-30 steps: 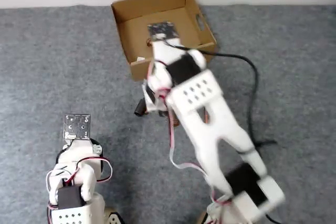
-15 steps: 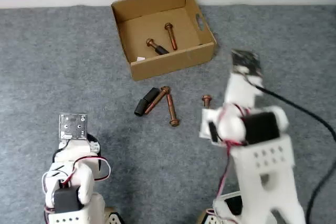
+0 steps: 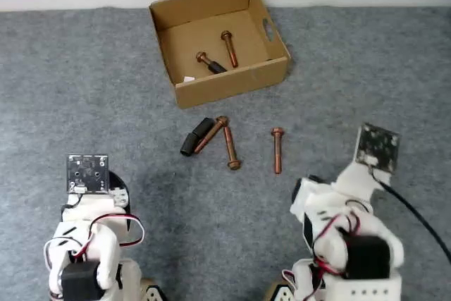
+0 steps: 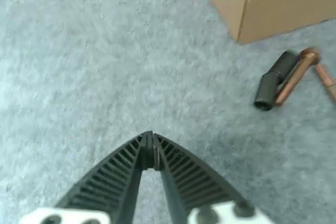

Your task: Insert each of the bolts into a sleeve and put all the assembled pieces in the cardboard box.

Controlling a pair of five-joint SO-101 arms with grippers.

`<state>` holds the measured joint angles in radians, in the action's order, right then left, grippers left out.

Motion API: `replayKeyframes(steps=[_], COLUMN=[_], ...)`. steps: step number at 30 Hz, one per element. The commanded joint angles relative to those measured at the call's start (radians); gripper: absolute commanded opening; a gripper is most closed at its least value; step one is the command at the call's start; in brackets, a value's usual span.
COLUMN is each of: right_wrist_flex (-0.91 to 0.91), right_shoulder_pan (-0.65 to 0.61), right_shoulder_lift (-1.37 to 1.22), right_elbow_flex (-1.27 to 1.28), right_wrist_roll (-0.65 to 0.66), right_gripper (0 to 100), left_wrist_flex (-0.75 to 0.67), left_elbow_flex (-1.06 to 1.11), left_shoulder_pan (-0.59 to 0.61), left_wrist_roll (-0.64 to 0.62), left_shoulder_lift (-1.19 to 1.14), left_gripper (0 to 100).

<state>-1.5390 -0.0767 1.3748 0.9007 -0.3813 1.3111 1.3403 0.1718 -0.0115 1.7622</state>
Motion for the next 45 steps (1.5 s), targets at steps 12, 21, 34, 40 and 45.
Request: replayKeyframes(steps=[12,21,34,40,45], right_wrist_flex=[0.024,0.038,0.038,0.038,0.038], right_shoulder_pan=[0.064,0.061,0.059,0.062,0.062], right_shoulder_lift=[0.156,0.216,0.223,0.225,0.225], right_elbow_flex=[0.129,0.175,0.186,0.186,0.186], right_wrist_roll=[-0.011,-0.006,-0.005,-0.005,-0.005], right_gripper=[0.8,0.8,0.8,0.8,0.8], left_wrist_flex=[0.255,0.186,0.233,0.368,0.411], left_elbow_flex=[-0.754,-1.043,-1.455,-1.693,-1.917], left_shoulder_pan=[-0.114,-0.290,-0.446,-0.445,-0.448], left_wrist_roll=[-0.440,-0.477,-0.192,-0.163,-0.147], left_shoulder_lift=[-1.040,-1.270,-1.889,-2.134,-2.275], left_gripper=[1,1,1,11,17])
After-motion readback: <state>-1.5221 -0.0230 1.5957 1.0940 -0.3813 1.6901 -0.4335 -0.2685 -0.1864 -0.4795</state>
